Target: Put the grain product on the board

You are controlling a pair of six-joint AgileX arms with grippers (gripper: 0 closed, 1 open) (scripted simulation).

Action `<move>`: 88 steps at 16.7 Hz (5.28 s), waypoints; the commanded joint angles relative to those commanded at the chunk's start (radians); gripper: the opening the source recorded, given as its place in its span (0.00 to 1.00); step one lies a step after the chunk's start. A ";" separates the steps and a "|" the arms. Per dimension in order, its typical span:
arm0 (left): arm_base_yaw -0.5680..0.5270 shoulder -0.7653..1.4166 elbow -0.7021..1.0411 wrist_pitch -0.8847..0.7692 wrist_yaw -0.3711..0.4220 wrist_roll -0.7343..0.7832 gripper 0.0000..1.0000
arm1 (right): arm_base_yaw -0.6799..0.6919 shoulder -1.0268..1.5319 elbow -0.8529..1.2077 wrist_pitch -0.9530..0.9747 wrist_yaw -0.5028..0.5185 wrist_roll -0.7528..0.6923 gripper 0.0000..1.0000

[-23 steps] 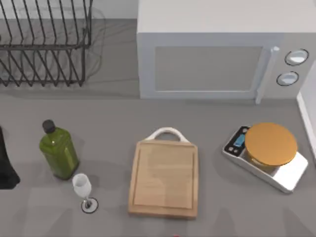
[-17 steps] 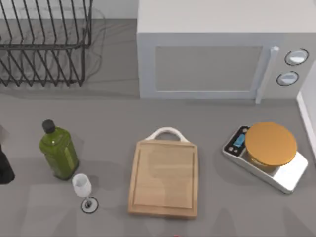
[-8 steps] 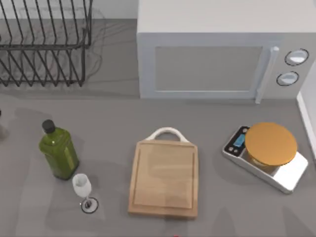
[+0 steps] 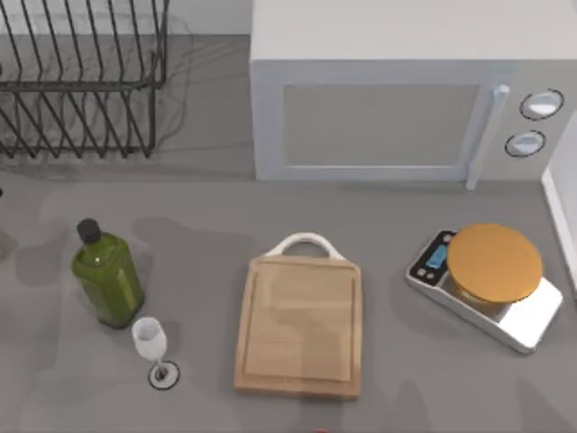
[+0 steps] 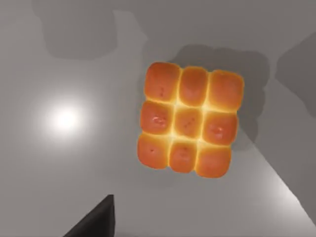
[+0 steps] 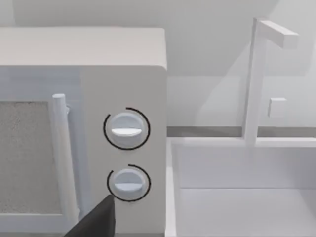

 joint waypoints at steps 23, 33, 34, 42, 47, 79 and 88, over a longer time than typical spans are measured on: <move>0.038 0.437 0.138 0.072 0.003 0.157 1.00 | 0.000 0.000 0.000 0.000 0.000 0.000 1.00; 0.038 0.437 0.138 0.072 0.003 0.157 0.40 | 0.000 0.000 0.000 0.000 0.000 0.000 1.00; 0.038 0.437 0.138 0.072 0.003 0.157 0.32 | 0.000 0.000 0.000 0.000 0.000 0.000 1.00; 0.038 0.437 0.138 0.072 0.003 0.157 0.00 | 0.000 0.000 0.000 0.000 0.000 0.000 1.00; 0.034 0.408 0.142 0.049 0.018 0.145 0.00 | 0.000 0.000 0.000 0.000 0.000 0.000 1.00; -0.399 0.423 0.465 -0.334 0.008 1.508 0.00 | 0.000 0.000 0.000 0.000 0.000 0.000 1.00; -0.766 0.450 0.440 -0.322 0.012 2.702 0.00 | 0.000 0.000 0.000 0.000 0.000 0.000 1.00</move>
